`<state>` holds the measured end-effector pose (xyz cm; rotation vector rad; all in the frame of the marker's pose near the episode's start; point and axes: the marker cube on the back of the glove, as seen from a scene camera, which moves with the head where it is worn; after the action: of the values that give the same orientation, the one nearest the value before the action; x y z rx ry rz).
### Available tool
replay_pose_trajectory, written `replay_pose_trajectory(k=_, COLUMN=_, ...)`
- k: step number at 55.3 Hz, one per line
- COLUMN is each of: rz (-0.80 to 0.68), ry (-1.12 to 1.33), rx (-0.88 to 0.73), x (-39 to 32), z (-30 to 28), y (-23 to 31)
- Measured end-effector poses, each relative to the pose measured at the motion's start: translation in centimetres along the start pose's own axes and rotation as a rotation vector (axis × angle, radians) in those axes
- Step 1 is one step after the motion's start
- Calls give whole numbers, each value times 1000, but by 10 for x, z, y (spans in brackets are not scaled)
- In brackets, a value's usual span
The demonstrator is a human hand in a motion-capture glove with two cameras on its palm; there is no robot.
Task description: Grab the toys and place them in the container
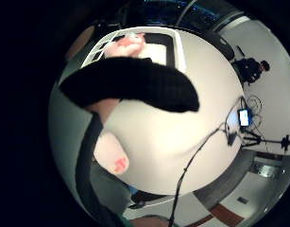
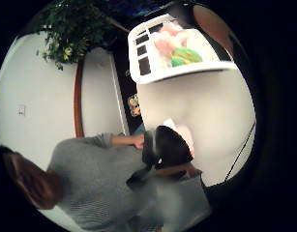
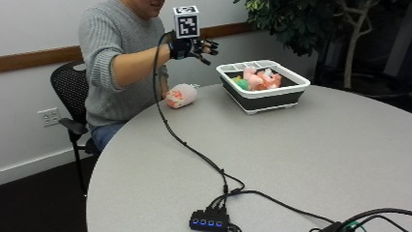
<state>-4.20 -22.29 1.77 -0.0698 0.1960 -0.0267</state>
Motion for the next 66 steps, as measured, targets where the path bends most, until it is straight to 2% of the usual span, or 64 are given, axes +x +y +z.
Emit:
replay_pose_trajectory(k=2, rz=-71, ry=-190, rx=9, x=-23, z=-3, y=15)
replay_pose_trajectory(k=4, rz=-92, ry=-251, rx=16, x=-31, z=-2, y=27)
replay_pose_trajectory(k=12, rz=-72, ry=-235, rx=28, x=-39, z=9, y=40)
replay_pose_trajectory(k=18, rz=-120, ry=-206, rx=6, x=-53, z=29, y=49)
replay_pose_trajectory(k=24, rz=-138, ry=-121, rx=-105, x=-73, z=85, y=64)
replay_pose_trajectory(k=29, rz=-68, ry=36, rx=-235, x=-81, z=143, y=73)
replay_pose_trajectory(k=33, rz=-113, ry=-70, rx=-309, x=-102, z=173, y=80)
replay_pose_trajectory(k=38, rz=-90, ry=-21, rx=-311, x=-119, z=197, y=83)
replay_pose_trajectory(k=42, rz=-105, ry=29, rx=-293, x=-118, z=197, y=82)
replay_pose_trajectory(k=47, rz=8, ry=263, rx=-194, x=-86, z=197, y=74)
replay_pose_trajectory(k=53, rz=-47, ry=-121, rx=-84, x=-107, z=186, y=71)
replay_pose_trajectory(k=59, rz=-68, ry=-208, rx=-86, x=-94, z=168, y=61)
replay_pose_trajectory(k=66, rz=-70, ry=-253, rx=-40, x=-66, z=111, y=34)
